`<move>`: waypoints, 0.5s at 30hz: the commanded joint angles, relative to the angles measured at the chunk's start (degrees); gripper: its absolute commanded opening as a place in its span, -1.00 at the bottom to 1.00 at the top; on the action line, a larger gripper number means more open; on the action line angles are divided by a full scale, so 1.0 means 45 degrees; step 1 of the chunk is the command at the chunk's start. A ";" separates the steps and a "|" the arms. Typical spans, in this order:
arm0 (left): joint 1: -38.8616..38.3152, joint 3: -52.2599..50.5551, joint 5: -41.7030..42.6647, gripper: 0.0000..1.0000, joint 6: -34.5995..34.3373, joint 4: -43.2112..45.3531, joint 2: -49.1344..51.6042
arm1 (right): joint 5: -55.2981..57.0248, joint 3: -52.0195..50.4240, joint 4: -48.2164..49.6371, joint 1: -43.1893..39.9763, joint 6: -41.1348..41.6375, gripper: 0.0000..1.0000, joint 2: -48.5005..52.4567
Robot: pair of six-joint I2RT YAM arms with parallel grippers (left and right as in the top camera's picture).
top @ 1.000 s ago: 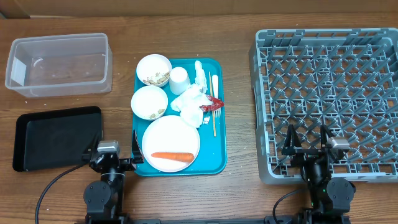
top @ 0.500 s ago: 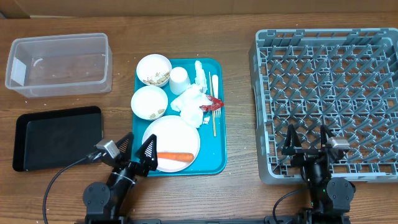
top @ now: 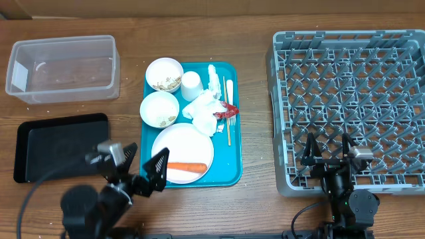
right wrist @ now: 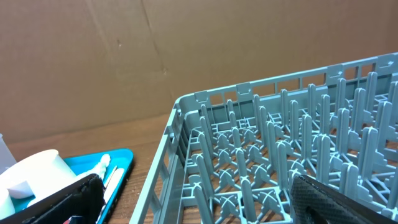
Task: Sort waste into correct bins and load items into the dishwasher rack
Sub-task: 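Reach the left gripper over the white plate and grasp the carrot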
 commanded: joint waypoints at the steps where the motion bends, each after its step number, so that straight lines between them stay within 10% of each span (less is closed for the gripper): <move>1: -0.0165 0.3007 -0.0180 1.00 0.1933 -0.1914 0.3871 | 0.0039 -0.0131 0.0083 -0.0024 -0.0053 1.00 -0.0102; 11: -0.1967 0.6552 0.0651 1.00 0.3968 -0.3444 1.0574 | 0.0044 -0.0131 0.0083 -0.0024 -0.0053 1.00 -0.0102; 15: -0.3225 0.6552 -0.4172 1.00 0.2686 -0.3536 1.2531 | 0.0044 -0.0131 0.0083 -0.0024 -0.0058 1.00 -0.0102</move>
